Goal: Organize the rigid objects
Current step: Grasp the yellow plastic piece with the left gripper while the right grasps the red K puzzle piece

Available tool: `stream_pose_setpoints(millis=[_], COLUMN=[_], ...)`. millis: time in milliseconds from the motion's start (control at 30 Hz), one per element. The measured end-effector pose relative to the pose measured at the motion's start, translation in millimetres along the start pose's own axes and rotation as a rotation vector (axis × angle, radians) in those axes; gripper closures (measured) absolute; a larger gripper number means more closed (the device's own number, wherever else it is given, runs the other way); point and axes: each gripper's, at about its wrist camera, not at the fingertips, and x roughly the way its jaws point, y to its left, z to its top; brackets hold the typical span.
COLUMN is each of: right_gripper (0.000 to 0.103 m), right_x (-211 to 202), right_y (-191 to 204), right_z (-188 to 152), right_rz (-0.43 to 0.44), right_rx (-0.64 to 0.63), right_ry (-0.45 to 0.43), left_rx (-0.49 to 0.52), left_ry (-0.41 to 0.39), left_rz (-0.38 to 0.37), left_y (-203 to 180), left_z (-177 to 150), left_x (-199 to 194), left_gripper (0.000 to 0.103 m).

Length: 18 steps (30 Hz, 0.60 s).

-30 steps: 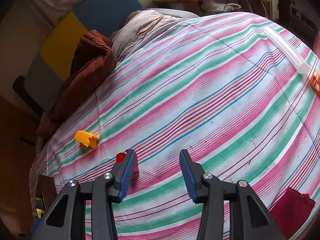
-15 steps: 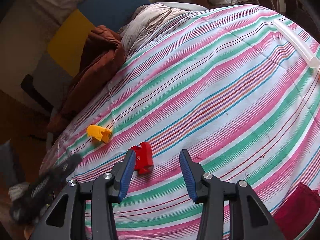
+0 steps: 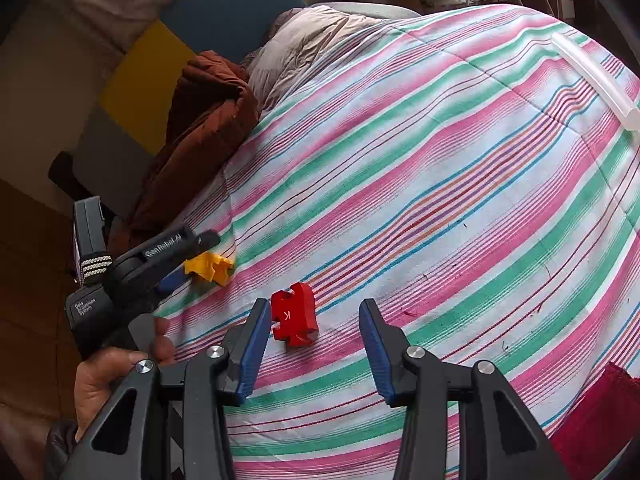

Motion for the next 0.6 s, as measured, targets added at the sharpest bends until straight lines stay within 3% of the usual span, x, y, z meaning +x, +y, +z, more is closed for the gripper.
stream_pose_setpoints(millis=[167,600], right_gripper=[0.057,0.057], right_x=[2,18], right_y=[-2,-7], right_z=[0,-2], right_rz=[-0.014,-0.04], right_rx=[-0.001,-0.005], right_ry=[0.003,0.052], left_rx=[0.073,0.328], left_ry=[-0.004,0.003], left_rz=[-0.042,-0.094], left_y=[8,5], left_z=[-34,-176], left_x=[-19,-93], left_gripper=[0.073,0.073])
